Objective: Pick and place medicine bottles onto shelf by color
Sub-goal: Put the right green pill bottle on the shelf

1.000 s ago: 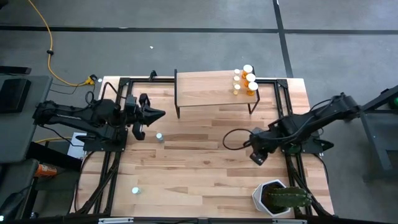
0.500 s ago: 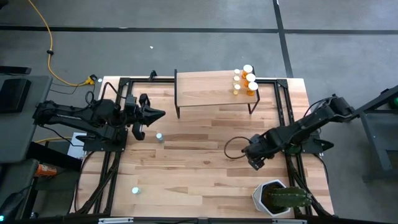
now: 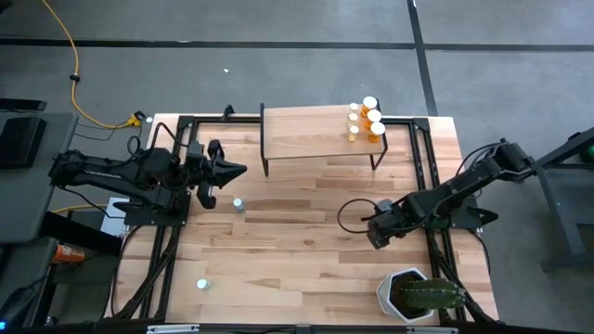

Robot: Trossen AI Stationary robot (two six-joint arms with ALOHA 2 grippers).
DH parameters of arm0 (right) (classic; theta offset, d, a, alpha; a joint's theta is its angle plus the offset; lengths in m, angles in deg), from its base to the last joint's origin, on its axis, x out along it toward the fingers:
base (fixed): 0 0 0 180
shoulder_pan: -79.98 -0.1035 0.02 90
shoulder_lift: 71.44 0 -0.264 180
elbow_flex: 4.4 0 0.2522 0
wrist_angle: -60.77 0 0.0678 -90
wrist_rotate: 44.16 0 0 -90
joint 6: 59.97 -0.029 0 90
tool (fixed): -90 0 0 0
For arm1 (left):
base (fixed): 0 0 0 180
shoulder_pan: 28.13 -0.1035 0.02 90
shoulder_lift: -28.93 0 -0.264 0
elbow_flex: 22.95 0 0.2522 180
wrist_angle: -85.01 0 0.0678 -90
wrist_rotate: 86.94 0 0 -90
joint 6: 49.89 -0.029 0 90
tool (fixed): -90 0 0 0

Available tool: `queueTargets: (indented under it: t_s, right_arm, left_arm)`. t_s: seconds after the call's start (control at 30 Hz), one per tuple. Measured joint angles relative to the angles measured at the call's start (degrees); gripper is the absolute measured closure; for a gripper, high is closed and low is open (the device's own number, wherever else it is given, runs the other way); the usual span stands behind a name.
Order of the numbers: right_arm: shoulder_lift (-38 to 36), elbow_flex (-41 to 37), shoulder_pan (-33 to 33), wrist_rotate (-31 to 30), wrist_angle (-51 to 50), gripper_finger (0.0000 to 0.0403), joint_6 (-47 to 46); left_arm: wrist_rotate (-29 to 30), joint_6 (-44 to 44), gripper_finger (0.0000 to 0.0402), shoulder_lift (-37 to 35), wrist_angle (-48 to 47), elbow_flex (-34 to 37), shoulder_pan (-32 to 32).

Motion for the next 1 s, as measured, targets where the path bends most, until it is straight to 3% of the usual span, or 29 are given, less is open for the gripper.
queueTargets:
  t_s: [0.47,1.0]
  right_arm:
    - [0.0,-0.1,0.2,-0.3,0.5,0.021,-1.4]
    - [0.0,0.0,0.2,-0.4,0.5,0.0286,-3.1]
  left_arm:
    - [1.0,-0.2,0.0401,0.0,0.0,0.0,0.0]
    - [1.0,-0.2,0.0401,0.0,0.0,0.0,0.0]
